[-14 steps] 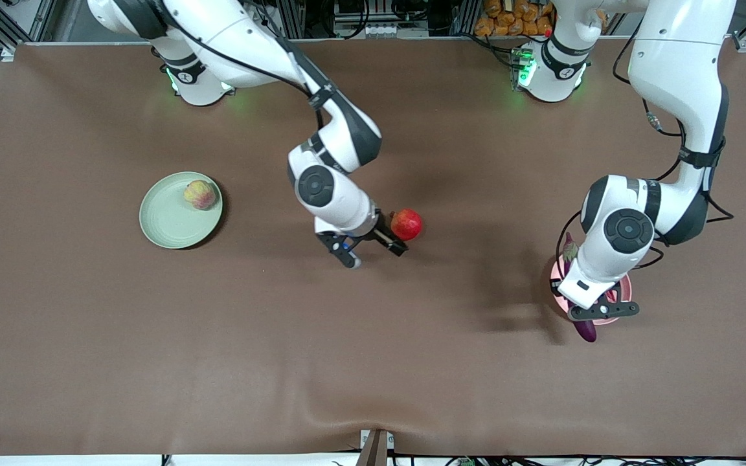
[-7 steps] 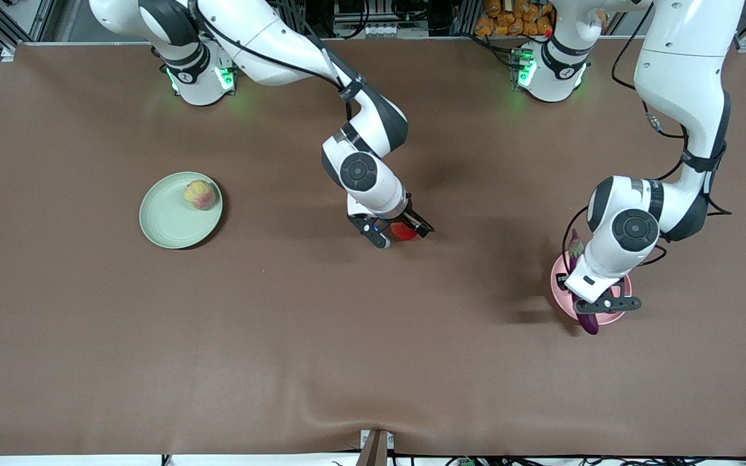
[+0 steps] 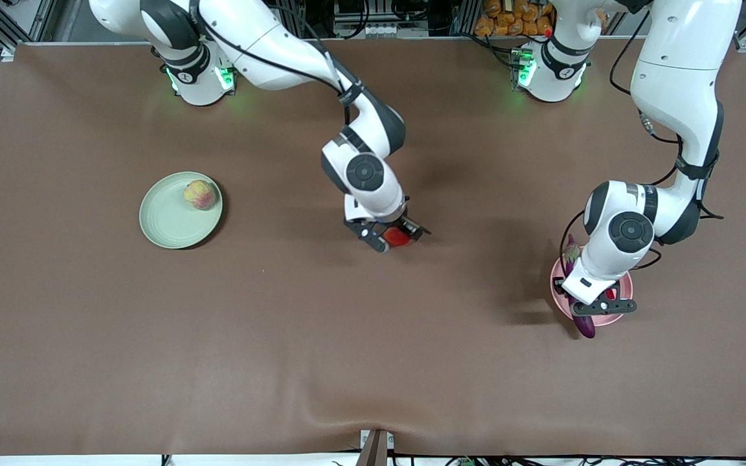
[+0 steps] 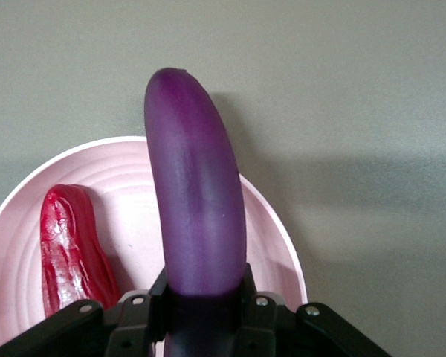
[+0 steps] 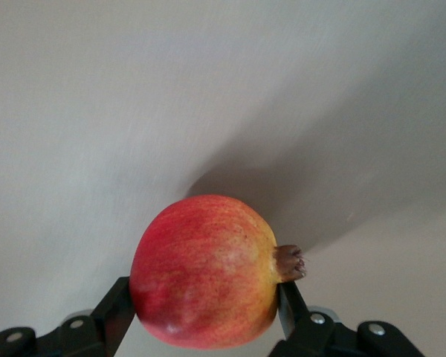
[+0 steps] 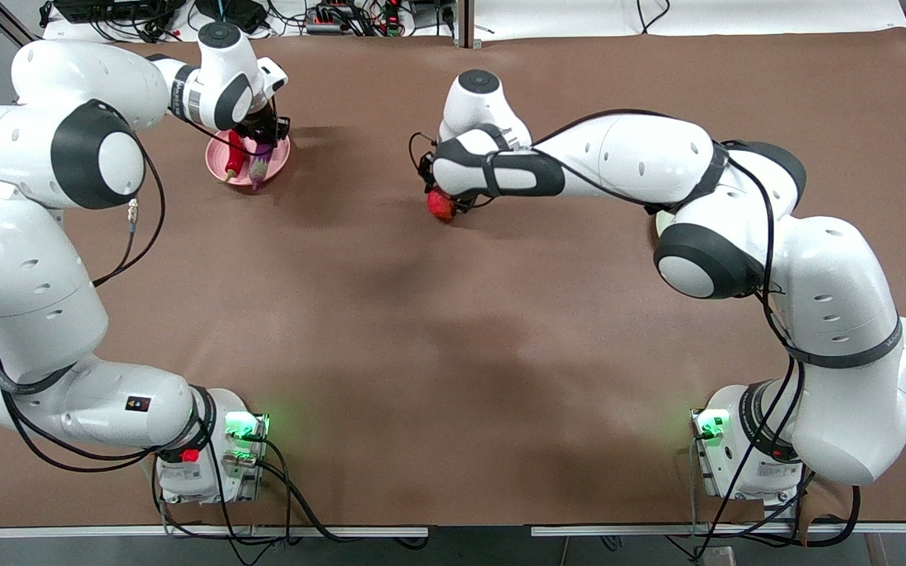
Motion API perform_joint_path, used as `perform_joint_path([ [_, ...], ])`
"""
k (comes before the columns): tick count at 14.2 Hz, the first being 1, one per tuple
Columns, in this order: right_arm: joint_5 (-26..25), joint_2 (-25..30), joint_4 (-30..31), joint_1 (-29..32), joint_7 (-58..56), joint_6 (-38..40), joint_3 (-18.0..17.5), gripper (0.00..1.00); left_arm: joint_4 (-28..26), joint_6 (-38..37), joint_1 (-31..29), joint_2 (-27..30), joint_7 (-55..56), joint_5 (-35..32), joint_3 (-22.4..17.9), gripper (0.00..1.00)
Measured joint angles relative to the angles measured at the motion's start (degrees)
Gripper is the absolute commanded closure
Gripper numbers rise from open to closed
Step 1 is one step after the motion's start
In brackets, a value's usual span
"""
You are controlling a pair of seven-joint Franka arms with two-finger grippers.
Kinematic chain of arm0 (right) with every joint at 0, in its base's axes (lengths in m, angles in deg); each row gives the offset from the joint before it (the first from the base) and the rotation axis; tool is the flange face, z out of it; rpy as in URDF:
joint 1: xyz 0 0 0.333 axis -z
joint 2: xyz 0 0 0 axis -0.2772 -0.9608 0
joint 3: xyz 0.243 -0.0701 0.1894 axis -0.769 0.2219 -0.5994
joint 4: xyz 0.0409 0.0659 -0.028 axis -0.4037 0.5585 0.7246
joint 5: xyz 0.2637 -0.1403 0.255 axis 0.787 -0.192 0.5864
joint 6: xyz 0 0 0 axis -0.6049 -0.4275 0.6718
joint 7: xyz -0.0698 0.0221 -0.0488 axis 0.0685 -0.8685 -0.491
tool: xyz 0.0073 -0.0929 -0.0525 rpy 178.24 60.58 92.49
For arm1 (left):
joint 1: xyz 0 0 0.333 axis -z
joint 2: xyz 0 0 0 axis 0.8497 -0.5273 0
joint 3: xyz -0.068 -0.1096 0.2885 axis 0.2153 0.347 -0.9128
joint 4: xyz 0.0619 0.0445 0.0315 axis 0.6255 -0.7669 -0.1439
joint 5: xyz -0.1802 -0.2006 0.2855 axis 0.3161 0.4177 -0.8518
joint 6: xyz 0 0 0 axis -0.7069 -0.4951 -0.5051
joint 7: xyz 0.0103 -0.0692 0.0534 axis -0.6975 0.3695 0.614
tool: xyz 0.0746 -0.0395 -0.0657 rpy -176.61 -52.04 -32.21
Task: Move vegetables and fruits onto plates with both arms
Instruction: 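Grasp the pomegranate with the right gripper while the left gripper lowers the eggplant, then carry the pomegranate to the green plate while the left gripper releases the eggplant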
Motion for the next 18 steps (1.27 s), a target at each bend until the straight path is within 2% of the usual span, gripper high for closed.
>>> perform_joint_path([
  [1,-0.28,0.0,-1.2,1.69,-0.54,4.06,0.09,1.0,0.0,0.08,-0.06,0.02,0.0,0.0,0.0,0.0],
  [4,0.33,0.8,-7.21,9.84,-7.3,19.35,-1.61,1.0,-0.1,0.19,-0.23,0.05,0.0,0.0,0.0,0.0],
  [6,0.91,3.18,-9.64,16.39,-15.94,28.9,-2.66,1.0,-0.22,0.21,-0.28,0.51,0.0,0.0,0.0,0.0],
  [10,0.9,9.61,-8.65,27.16,-32.53,42.45,-2.73,1.0,-1.47,-0.21,-0.3,3.59,0.0,0.0,0.05,0.0],
  [12,0.67,13.13,-3.71,32.71,-44.52,43.6,-2.66,1.0,-1.98,-0.74,-0.29,4.88,0.0,0.0,0.16,0.0],
  [14,-1.73,16.28,2.69,36.96,-53.4,42.99,-2.63,1.0,-1.94,-2.09,-0.27,6.44,0.0,0.0,0.54,0.0],
  [18,-5.98,20.04,15.32,41.54,-65.58,36.32,-2.61,1.0,-1.02,-10.39,-0.28,13.5,0.0,0.01,2.79,0.0],
])
